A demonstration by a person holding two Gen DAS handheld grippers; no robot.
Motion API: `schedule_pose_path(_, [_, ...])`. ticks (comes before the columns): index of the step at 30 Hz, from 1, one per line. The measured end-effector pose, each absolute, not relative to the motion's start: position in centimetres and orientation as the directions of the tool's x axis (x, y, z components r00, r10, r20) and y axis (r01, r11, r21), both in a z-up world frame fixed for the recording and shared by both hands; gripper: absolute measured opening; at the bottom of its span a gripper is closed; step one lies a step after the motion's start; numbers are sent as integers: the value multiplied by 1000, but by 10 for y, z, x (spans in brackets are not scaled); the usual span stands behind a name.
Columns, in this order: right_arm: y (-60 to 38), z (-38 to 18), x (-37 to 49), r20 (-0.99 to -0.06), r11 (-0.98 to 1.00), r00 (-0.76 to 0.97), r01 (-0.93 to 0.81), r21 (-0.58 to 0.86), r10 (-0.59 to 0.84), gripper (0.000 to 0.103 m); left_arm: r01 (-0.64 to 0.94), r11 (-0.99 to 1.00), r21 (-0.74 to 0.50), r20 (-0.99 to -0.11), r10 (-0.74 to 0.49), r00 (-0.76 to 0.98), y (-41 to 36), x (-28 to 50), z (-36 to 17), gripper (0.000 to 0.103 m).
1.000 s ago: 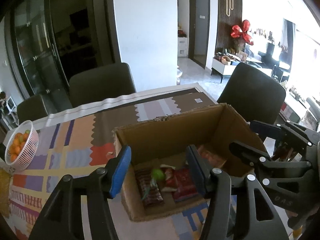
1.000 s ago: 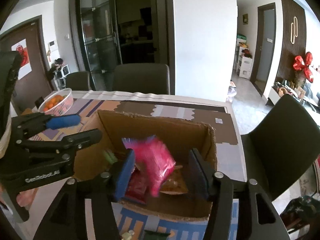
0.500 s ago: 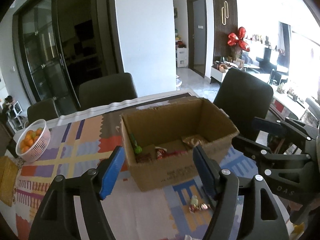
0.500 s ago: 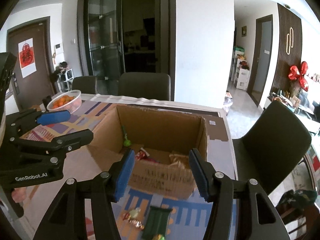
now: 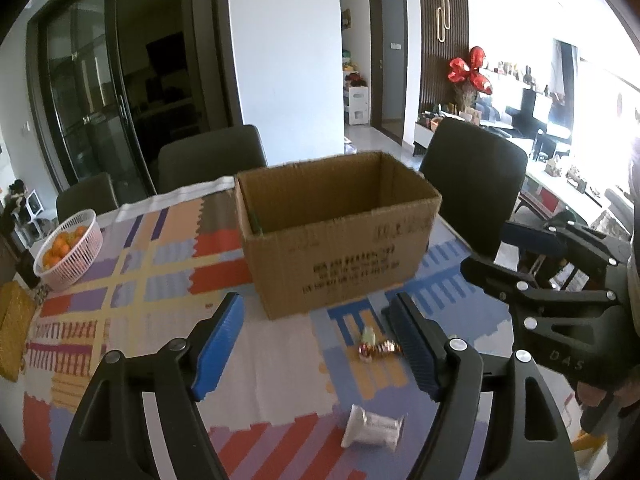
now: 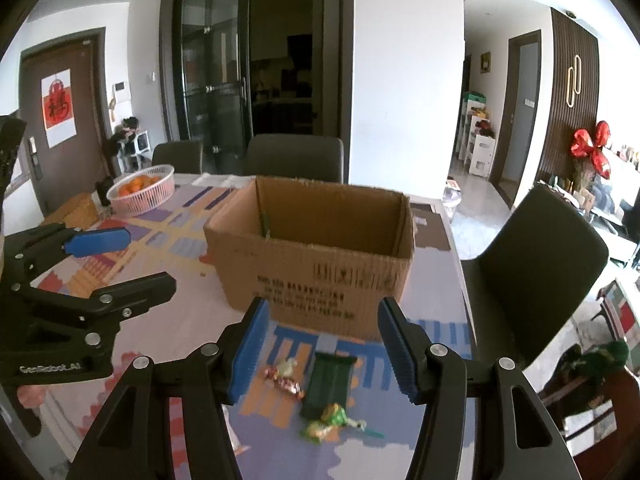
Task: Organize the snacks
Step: 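Withdraw both tools from the box and move them toward the remaining snacks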
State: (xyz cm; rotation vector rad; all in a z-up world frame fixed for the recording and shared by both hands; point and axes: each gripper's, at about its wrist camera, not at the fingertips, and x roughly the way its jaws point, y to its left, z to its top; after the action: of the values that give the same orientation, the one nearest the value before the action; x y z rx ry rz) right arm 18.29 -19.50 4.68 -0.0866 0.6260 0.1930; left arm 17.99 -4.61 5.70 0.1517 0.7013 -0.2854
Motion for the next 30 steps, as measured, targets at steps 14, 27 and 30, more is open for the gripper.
schedule_pose_path(14, [-196, -8, 156, -691, 979, 710, -202, -20, 132, 57, 347, 938, 2, -755, -226, 615, -49, 152, -8, 77])
schedule_pose_path(27, [-206, -61, 152, -794, 988, 595, -150, 41, 123, 57, 376, 923, -80, -849, -261, 459, -54, 149, -66, 77])
schedule_pose_path(30, [-207, -69, 153, -811, 987, 569, -144, 67, 138, 57, 380, 920, -93, -860, -267, 435, -55, 152, -75, 77])
